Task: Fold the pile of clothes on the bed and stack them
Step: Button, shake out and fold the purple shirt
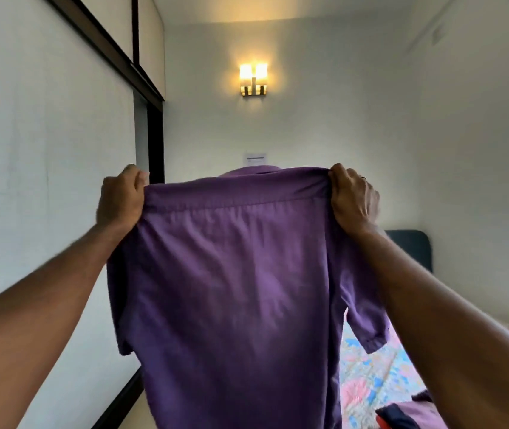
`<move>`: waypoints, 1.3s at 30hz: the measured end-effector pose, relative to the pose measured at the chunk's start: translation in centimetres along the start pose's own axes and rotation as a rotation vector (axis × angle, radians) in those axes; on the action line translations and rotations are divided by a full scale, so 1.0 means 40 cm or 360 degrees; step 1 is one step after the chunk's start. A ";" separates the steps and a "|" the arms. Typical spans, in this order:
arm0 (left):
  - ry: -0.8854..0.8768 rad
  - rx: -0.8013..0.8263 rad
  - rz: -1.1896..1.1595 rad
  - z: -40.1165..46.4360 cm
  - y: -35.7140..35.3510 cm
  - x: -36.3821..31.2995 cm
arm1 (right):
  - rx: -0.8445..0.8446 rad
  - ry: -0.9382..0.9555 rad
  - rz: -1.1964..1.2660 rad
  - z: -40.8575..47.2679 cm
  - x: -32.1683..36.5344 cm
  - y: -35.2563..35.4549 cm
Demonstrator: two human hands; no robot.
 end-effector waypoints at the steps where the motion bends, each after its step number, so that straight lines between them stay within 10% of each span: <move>1: -0.0107 0.0076 -0.0030 0.005 0.023 -0.014 | -0.0007 0.0062 -0.0006 0.004 0.003 0.020; 6: -0.0111 0.0779 -0.0462 0.011 0.125 -0.103 | -0.0084 0.0167 0.0003 0.040 0.006 0.116; 13: 0.0213 0.1014 -0.1535 0.079 0.233 -0.163 | -0.0291 0.0292 0.0069 0.139 0.048 0.244; 20: 0.0315 0.1140 -0.1513 0.064 0.121 -0.121 | -0.0290 0.0296 0.0045 0.166 0.018 0.200; 31: 0.0953 0.1387 -0.1074 -0.573 -0.478 0.249 | 0.0607 0.0124 -0.0139 -0.494 -0.346 -0.328; 39: 0.0875 0.1493 -0.0642 -0.975 -0.860 0.456 | 0.1422 0.0082 -0.0407 -0.899 -0.578 -0.630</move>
Point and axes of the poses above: each hand's wrist, its own z-axis towards the middle knuckle, its own y-axis out of the back of the hand, x = y × z, the point moved 3 cm from there along z, towards the middle knuckle, and after that the axes turned 7 degrees about z, right-handed, at the moved point
